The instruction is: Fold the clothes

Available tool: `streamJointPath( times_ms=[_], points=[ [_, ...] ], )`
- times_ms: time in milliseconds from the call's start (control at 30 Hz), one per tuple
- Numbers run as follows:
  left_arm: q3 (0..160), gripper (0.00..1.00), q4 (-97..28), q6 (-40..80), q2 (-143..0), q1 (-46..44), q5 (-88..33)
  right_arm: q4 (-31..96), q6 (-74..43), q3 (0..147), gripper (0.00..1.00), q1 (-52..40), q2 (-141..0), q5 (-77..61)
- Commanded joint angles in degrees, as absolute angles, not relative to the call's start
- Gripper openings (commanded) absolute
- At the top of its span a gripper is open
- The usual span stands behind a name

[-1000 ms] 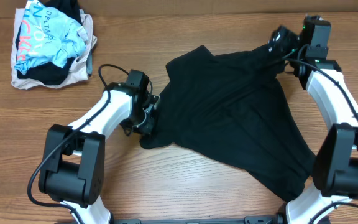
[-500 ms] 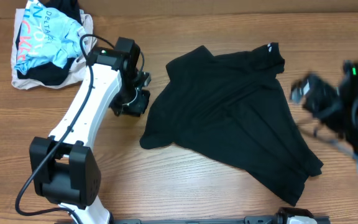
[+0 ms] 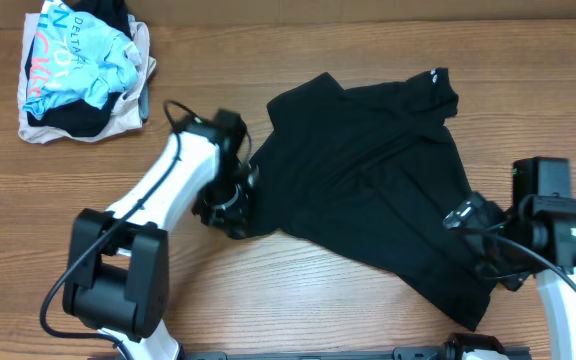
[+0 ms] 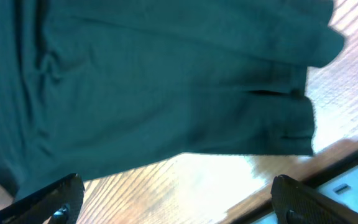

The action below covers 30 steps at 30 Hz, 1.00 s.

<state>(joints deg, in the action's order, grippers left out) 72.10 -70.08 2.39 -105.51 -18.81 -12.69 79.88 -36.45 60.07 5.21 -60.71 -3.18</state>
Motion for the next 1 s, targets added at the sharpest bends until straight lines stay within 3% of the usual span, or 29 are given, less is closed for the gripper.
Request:
streamJointPath(
  times_ms=[0,133,267,500,633,800,967],
  points=[
    [68.7,0.45,-67.9,1.7,-104.1,-19.9,-15.1,76.5,-37.5,56.1,1.00,5.4,-60.2,-4.9],
    [65.3,0.64,-62.7,1.6,-104.1,-19.9,-15.1,73.2,-37.3,53.4,1.00,5.4,-60.2,-5.1],
    [60.7,0.73,-54.2,1.2,-104.1,-20.0,-14.8,70.8,-36.2,51.7,1.00,5.4,-60.2,-5.1],
    [60.0,0.73,-49.3,1.2,-104.1,-19.9,-12.9,68.8,-35.6,51.0,1.00,5.4,-60.2,-5.0],
    [63.9,0.66,-54.7,0.2,-104.1,-19.9,-12.9,68.0,-35.6,51.0,1.00,5.4,-60.2,-5.0],
    [69.9,0.66,-61.8,0.6,-104.1,-19.9,-7.8,67.6,-35.6,51.0,1.00,5.4,-60.2,-5.0],
    [69.6,0.68,-60.7,1.5,-104.1,-19.9,-3.8,67.4,-35.6,51.0,1.00,5.4,-60.2,-5.0]
  ],
)
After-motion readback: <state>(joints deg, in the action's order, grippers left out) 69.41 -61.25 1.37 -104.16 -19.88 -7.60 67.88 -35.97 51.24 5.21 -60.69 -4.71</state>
